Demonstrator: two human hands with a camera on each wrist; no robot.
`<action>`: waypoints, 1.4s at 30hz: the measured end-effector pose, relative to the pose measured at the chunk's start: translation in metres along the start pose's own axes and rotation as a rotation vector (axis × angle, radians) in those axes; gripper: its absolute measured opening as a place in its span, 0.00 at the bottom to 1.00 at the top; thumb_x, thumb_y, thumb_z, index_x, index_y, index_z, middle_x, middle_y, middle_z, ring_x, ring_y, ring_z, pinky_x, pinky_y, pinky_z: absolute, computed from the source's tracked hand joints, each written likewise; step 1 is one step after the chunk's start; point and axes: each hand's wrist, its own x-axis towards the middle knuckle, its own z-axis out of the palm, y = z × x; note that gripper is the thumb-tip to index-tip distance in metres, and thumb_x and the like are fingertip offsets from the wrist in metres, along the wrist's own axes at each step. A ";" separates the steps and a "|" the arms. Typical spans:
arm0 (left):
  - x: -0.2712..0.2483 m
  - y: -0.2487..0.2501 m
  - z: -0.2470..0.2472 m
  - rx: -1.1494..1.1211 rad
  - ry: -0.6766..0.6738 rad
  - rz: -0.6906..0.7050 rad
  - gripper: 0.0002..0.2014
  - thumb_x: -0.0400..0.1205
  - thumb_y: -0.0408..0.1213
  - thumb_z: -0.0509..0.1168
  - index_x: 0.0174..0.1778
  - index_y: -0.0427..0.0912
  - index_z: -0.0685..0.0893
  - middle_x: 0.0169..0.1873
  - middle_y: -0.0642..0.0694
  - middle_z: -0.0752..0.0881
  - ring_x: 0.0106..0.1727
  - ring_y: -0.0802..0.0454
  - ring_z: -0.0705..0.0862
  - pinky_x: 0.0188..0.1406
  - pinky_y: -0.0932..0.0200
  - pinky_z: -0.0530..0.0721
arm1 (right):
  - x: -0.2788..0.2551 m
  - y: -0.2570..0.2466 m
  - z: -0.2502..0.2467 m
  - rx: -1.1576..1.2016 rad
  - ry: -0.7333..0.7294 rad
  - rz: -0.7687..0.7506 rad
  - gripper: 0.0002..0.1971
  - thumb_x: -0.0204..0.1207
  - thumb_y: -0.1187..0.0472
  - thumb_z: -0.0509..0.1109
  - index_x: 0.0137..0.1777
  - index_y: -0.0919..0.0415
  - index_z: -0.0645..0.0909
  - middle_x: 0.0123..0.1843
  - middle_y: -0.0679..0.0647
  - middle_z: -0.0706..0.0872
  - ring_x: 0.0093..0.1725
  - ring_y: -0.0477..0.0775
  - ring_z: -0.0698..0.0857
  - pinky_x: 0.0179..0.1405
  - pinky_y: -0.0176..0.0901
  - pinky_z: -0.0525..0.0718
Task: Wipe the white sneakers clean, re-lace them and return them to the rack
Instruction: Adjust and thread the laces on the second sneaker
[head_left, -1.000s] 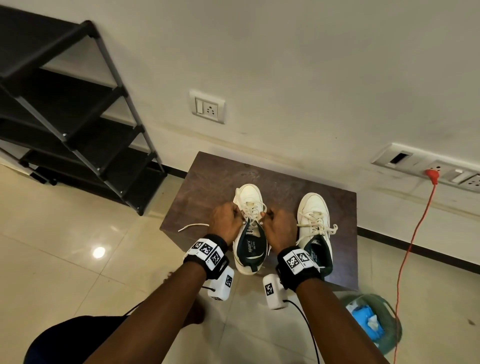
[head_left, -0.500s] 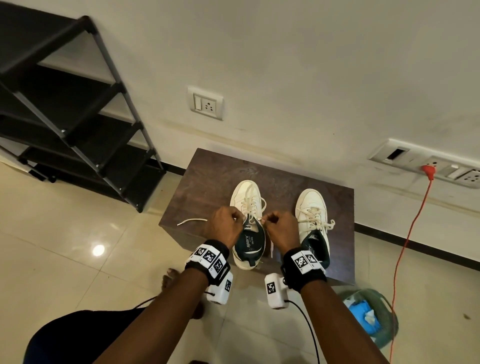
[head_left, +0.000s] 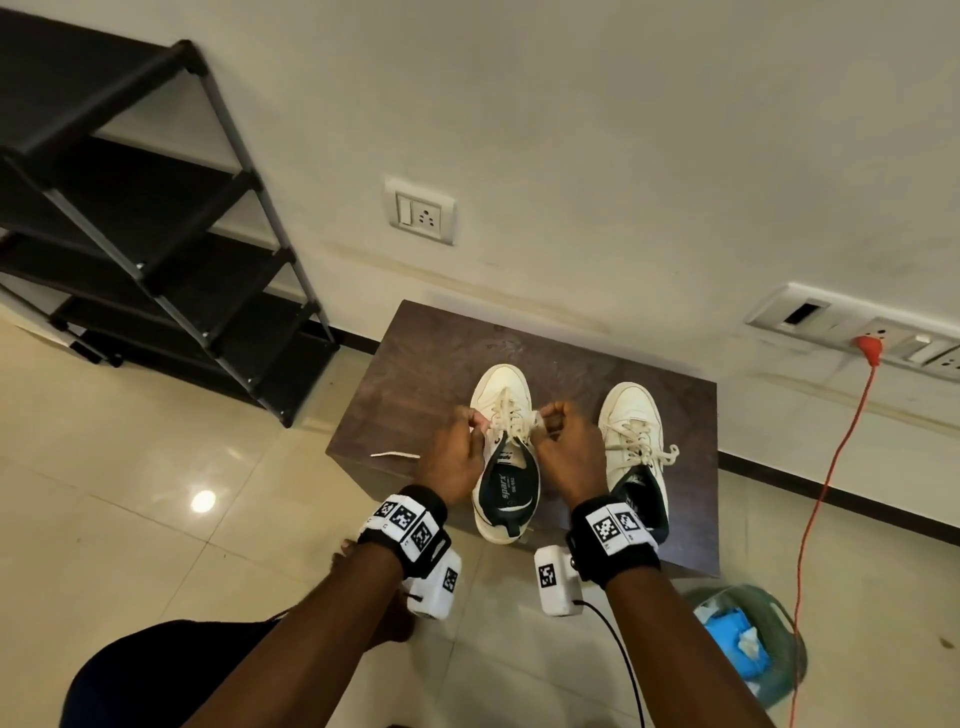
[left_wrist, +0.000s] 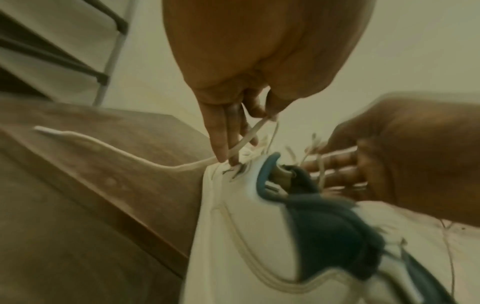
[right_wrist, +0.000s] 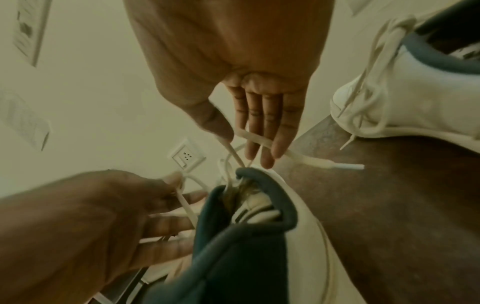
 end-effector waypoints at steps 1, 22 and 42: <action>-0.002 -0.001 -0.002 -0.203 0.001 -0.038 0.06 0.90 0.42 0.57 0.57 0.45 0.75 0.55 0.43 0.87 0.57 0.44 0.86 0.59 0.40 0.85 | -0.001 0.002 0.003 -0.021 -0.035 0.014 0.11 0.75 0.56 0.74 0.57 0.52 0.83 0.48 0.47 0.90 0.48 0.50 0.89 0.52 0.51 0.88; 0.002 -0.002 0.001 -0.180 0.189 -0.050 0.12 0.85 0.52 0.64 0.52 0.47 0.83 0.45 0.48 0.90 0.48 0.48 0.89 0.51 0.41 0.89 | 0.005 -0.004 -0.017 -0.102 0.097 -0.008 0.11 0.73 0.57 0.80 0.53 0.50 0.85 0.49 0.51 0.92 0.49 0.55 0.90 0.52 0.55 0.88; -0.038 0.010 -0.009 0.132 0.464 -0.173 0.26 0.80 0.59 0.72 0.22 0.47 0.76 0.22 0.49 0.80 0.30 0.47 0.79 0.35 0.56 0.76 | -0.002 0.006 0.012 0.178 0.086 0.213 0.06 0.67 0.57 0.85 0.32 0.53 0.91 0.29 0.46 0.89 0.30 0.45 0.86 0.37 0.36 0.80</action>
